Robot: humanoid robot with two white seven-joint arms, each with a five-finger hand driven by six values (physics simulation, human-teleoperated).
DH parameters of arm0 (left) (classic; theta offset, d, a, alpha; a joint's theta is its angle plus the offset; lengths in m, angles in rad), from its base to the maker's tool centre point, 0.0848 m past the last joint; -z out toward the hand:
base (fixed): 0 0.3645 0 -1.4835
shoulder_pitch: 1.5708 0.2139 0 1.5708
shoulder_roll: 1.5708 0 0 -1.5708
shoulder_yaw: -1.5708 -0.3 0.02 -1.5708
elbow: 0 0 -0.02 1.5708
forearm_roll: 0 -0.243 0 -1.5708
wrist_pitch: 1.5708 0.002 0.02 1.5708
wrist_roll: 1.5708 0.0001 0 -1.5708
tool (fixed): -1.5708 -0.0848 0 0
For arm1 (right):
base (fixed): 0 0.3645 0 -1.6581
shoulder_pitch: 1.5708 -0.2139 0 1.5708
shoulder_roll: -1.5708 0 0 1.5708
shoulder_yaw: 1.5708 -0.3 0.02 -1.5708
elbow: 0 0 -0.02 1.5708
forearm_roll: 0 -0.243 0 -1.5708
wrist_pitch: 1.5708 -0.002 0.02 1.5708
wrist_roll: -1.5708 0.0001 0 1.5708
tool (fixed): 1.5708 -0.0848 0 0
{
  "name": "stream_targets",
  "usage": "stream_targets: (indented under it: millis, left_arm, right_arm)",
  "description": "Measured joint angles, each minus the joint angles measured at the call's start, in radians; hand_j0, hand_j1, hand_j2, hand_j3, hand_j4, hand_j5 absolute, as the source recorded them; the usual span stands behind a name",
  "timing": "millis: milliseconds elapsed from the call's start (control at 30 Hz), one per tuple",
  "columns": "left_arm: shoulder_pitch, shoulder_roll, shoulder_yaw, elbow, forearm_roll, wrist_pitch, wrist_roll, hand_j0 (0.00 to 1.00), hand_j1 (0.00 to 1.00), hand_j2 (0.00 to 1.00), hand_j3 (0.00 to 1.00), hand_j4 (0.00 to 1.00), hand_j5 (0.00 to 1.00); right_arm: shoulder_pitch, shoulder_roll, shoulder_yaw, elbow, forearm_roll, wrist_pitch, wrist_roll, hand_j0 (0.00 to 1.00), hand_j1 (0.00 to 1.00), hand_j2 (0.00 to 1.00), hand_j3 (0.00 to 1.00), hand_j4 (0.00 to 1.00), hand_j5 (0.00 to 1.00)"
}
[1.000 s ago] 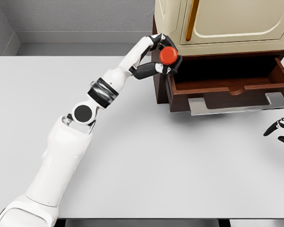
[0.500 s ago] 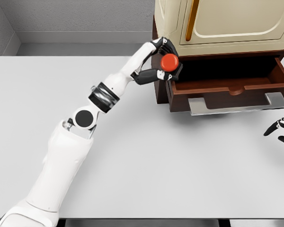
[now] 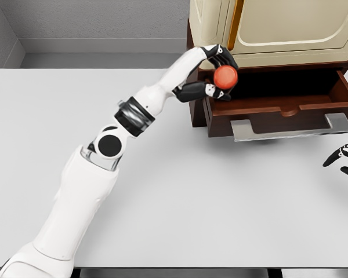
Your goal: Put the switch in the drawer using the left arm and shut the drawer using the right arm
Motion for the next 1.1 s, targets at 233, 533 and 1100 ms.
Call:
stream_targets:
  millis: [233,533,1100]
  left_arm:
    - [-0.043,0.000,-0.036,0.009,-0.078,0.008,0.000,0.35,0.35,0.35,0.35,0.35,0.35]
    - [-0.075,0.000,-0.089,0.028,-0.200,0.009,0.002,0.35,0.35,0.35,0.35,0.35,0.35]
    - [-0.135,0.000,-0.117,0.036,-0.319,0.010,0.000,0.36,0.36,0.36,0.36,0.36,0.36]
  right_arm:
    - [0.000,0.000,0.000,0.000,0.000,0.000,0.000,0.55,0.55,0.55,0.55,0.55,0.55]
    - [0.000,0.000,0.000,0.000,0.000,0.000,0.000,0.55,0.55,0.55,0.55,0.55,0.55]
    - [0.005,0.000,0.000,0.000,0.000,0.000,0.000,0.55,0.55,0.55,0.55,0.55,0.55]
